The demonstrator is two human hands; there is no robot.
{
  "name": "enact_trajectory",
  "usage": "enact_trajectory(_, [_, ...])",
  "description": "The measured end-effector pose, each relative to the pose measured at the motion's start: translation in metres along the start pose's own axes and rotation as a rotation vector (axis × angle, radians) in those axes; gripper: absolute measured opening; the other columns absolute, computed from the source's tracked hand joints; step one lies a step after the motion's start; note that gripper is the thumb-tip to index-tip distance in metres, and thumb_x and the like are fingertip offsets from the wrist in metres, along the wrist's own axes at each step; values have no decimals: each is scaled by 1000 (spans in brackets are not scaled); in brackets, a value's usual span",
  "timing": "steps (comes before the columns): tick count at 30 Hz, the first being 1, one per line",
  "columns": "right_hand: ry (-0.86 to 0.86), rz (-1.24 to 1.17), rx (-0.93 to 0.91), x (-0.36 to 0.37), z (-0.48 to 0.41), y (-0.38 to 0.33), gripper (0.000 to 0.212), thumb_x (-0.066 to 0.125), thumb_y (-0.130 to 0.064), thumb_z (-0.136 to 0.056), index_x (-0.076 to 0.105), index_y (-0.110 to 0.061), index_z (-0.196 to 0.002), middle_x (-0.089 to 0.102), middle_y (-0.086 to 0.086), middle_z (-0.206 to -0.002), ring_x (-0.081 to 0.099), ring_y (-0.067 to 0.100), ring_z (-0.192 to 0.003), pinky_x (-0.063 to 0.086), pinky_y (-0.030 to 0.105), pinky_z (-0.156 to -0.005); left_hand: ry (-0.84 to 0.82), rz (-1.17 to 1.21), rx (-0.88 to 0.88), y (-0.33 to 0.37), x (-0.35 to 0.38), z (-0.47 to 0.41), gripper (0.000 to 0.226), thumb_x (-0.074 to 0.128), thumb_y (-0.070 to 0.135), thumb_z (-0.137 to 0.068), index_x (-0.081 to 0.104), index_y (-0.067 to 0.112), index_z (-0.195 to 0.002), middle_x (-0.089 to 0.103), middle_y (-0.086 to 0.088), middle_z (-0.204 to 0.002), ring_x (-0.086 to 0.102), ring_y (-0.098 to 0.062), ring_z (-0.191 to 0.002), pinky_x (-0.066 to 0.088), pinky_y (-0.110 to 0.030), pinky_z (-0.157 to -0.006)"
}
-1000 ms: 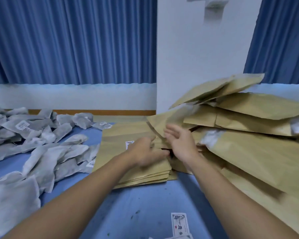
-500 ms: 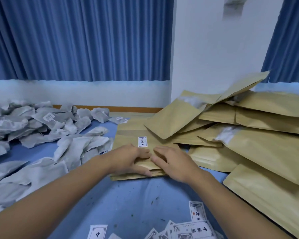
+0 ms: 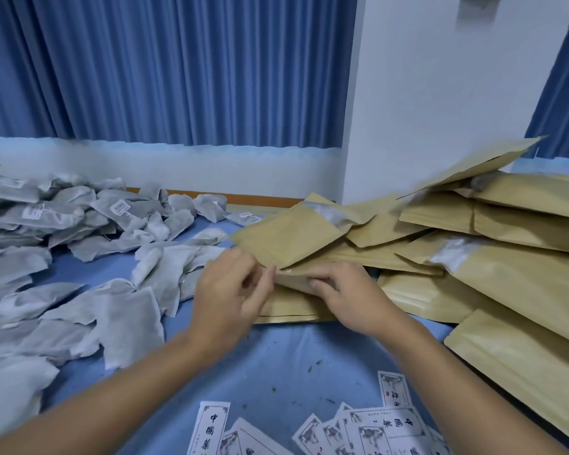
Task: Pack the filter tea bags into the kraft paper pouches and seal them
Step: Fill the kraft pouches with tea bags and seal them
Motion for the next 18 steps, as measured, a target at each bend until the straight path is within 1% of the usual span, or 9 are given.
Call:
enact_trajectory(2, [-48, -112, -18, -1, 5, -9, 44, 56, -15, -97, 68, -53, -114, 69, -30, -104, 59, -3, -105, 47, 20, -89, -17, 310, -490, 15, 2, 23, 50, 64, 55, -89, 43, 21, -60, 42, 9, -54, 40, -11, -51, 36, -26, -52])
enact_trajectory(3, [-66, -149, -22, -1, 6, -12, 41, 57, -13, -97, 71, -48, -114, 71, -25, -105, 60, -2, -107, 47, 23, -92, -71, 471, -759, 20, 5, 34, 55, 65, 65, -84, 48, 20, -59, 45, 4, -53, 44, -14, -47, 39, -29, -49])
enact_trajectory(5, [-104, -239, -4, -4, 10, -15, 33, 58, -13, -98, 77, -39, -93, 69, -20, -84, 60, 3, -86, 45, 29, -81, -123, 724, -1170, 24, 12, 52, 59, 69, 72, -74, 63, 13, -73, 55, -9, -58, 55, -23, -49, 45, -31, -44])
enact_trajectory(6, [-151, -290, -2, -5, 13, -16, 32, 59, -14, -97, 72, -33, -75, 57, -18, -69, 51, 6, -70, 40, 33, -70, -105, 825, -1261, 26, 13, 58, 66, 70, 72, -72, 66, 7, -85, 59, -12, -64, 61, -27, -54, 49, -33, -45])
enact_trajectory(8, [-309, -338, -36, -7, 19, -22, 35, 60, -18, -97, 56, -22, -63, 37, -11, -59, 32, 9, -59, 27, 32, -58, -43, 983, -1285, 30, 18, 64, 75, 70, 72, -72, 63, 5, -104, 64, -16, -75, 71, -31, -70, 54, -38, -52])
enact_trajectory(10, [-440, -390, -70, -5, 24, -30, 26, 63, -27, -98, 69, -25, -73, 48, -8, -59, 37, 7, -59, 32, 28, -58, -73, 1062, -1221, 33, 22, 68, 81, 71, 76, -71, 58, 7, -112, 70, -16, -88, 74, -32, -86, 58, -45, -59])
enact_trajectory(12, [-412, -464, -50, 1, 24, -35, 18, 69, -38, -94, 77, -22, -93, 69, 3, -76, 55, 12, -68, 45, 31, -67, -139, 1094, -1169, 35, 24, 68, 83, 68, 76, -71, 51, 8, -115, 74, -12, -103, 73, -31, -96, 59, -52, -65])
enact_trajectory(15, [-295, -516, -44, 10, 21, -38, 20, 79, -35, -85, 77, -22, -100, 76, 2, -95, 71, 26, -91, 54, 41, -89, -199, 1120, -1113, 34, 23, 69, 76, 66, 74, -76, 50, 14, -122, 71, -6, -120, 71, -32, -103, 59, -56, -70])
enact_trajectory(18, [-279, -609, -33, 15, 19, -36, 19, 81, -34, -82, 79, -25, -99, 76, 7, -93, 67, 23, -82, 52, 37, -82, -209, 1122, -1098, 30, 21, 70, 71, 67, 70, -79, 51, 17, -123, 70, -6, -122, 70, -32, -105, 59, -55, -71])
Point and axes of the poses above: each hand's wrist, its own z-axis away from the middle knuckle, its own x-axis out of the palm, y = z × x, the point moved 2 cm from there along -z, towards the middle knuckle
